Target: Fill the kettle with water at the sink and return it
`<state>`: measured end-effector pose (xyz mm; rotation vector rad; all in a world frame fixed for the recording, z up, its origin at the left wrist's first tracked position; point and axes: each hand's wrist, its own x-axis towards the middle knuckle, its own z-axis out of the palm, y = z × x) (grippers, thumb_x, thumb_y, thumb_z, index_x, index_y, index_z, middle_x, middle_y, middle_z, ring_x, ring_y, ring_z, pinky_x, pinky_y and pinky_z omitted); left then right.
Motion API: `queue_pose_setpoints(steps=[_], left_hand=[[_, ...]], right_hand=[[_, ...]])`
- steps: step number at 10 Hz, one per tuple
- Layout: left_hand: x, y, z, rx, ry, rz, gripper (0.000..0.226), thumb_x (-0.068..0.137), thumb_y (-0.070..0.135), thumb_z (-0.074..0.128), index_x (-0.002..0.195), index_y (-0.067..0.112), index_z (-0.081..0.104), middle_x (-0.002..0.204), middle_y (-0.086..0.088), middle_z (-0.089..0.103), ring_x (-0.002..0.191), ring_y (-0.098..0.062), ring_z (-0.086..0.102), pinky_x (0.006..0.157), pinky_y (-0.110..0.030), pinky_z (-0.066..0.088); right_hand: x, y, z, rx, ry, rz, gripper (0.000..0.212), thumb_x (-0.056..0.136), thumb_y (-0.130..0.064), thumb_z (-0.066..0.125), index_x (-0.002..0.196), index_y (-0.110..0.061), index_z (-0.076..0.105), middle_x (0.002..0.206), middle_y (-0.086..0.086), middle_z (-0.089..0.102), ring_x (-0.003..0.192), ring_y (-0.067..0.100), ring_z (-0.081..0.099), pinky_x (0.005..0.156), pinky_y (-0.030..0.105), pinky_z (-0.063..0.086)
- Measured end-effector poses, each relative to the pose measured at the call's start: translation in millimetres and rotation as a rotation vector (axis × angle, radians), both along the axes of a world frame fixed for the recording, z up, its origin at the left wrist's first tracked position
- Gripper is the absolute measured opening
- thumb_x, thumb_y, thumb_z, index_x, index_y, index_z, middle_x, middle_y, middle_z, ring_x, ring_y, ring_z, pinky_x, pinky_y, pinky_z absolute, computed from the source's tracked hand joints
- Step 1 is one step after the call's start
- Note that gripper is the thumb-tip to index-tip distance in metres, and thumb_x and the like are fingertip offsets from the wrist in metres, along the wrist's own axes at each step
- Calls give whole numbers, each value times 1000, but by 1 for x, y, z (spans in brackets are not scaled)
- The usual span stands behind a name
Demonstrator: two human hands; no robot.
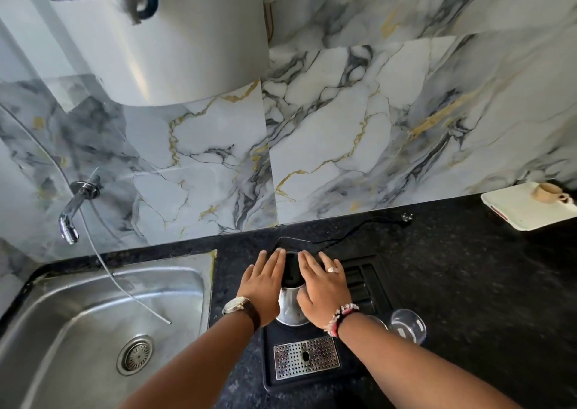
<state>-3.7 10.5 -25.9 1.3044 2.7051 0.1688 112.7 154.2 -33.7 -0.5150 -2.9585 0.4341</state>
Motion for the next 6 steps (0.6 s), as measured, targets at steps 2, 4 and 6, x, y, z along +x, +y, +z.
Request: queue_pose_setpoints(steps=[2, 4, 6], left_hand=[[13, 5, -22, 72, 3, 130, 109, 80, 8, 49, 147, 32, -33, 166, 10, -9, 147, -20, -27, 119, -42, 11], [18, 8, -35, 121, 23, 180, 107, 77, 6, 49, 151, 31, -24, 166, 11, -5, 148, -19, -22, 119, -42, 6], [11, 3, 11, -144, 10, 70, 110, 79, 18, 58, 152, 23, -24, 165, 3, -20, 150, -26, -15, 120, -49, 10]], right_hand=[[0, 2, -2, 158, -75, 64, 98, 83, -33, 55, 166, -15, 6, 175, 4, 21, 162, 36, 12, 129, 59, -4], [0, 3, -9, 206, -58, 103, 91, 82, -42, 25, 165, -8, 10, 173, 13, 26, 161, 39, 16, 129, 55, -5], [-4, 5, 27, 125, -164, 108, 96, 84, -31, 58, 165, -14, 9, 174, 3, 22, 163, 36, 4, 130, 57, -2]])
